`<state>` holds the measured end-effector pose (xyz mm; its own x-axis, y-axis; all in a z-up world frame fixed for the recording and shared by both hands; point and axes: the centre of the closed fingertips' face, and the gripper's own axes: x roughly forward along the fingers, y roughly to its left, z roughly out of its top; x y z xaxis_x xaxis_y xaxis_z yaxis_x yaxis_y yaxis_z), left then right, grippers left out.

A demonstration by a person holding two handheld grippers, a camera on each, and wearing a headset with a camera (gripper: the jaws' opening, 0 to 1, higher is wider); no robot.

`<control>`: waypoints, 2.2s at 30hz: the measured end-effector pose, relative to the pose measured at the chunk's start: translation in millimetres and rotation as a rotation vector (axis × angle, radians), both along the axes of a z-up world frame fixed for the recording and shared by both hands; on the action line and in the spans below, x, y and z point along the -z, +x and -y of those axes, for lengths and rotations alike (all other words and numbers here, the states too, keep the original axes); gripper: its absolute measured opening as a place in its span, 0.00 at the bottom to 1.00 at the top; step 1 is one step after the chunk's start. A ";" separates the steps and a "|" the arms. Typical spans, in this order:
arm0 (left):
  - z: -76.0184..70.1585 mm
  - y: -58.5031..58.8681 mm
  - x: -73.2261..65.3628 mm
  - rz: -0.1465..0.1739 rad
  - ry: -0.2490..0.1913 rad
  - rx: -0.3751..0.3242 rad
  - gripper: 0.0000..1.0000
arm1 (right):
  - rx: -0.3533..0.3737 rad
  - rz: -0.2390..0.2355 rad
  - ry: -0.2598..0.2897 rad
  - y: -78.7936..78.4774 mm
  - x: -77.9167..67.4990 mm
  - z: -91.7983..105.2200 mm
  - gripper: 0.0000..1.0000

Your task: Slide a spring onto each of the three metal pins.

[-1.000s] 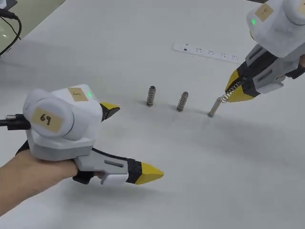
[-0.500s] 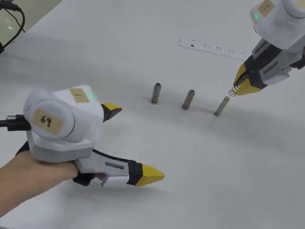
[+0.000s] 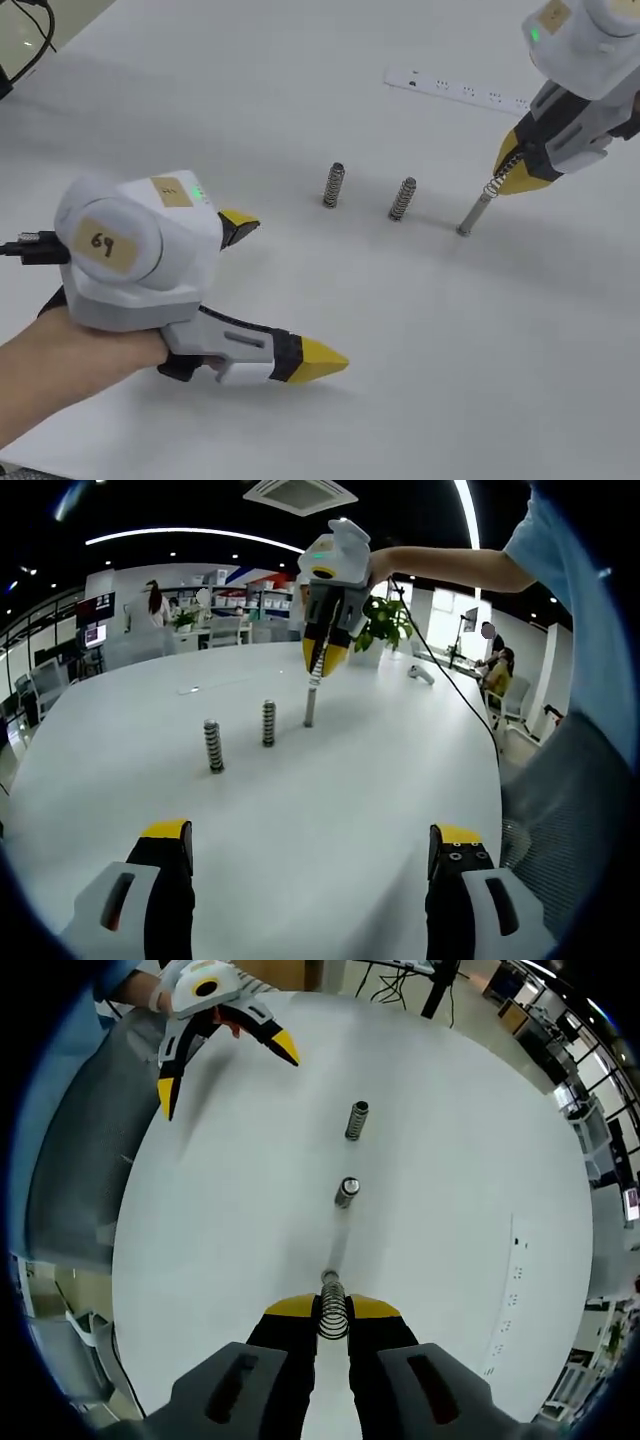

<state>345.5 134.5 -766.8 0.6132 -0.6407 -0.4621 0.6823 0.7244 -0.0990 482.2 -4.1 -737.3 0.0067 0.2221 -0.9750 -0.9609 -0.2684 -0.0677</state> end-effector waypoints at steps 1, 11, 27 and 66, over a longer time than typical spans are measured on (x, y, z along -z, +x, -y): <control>-0.1 -0.2 0.4 -0.001 0.002 0.000 0.95 | -0.004 0.001 -0.002 0.1 1.2 -0.1 0.08; -1.9 -0.4 4.1 -0.011 0.005 -0.003 0.95 | -0.005 -0.002 -0.017 3.3 7.7 2.1 0.08; -2.7 -0.5 7.1 -0.021 0.005 -0.006 0.93 | -0.008 -0.023 -0.034 1.8 22.4 -0.8 0.08; -3.5 2.6 8.0 -0.028 -0.020 -0.009 0.92 | -0.013 -0.043 -0.123 2.8 65.6 0.9 0.08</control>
<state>348.1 138.1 -774.8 0.6062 -0.6446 -0.4660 0.6725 0.7282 -0.1324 485.1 -5.0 -802.9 -0.0375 0.1010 -0.9942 -0.9585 -0.2851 0.0072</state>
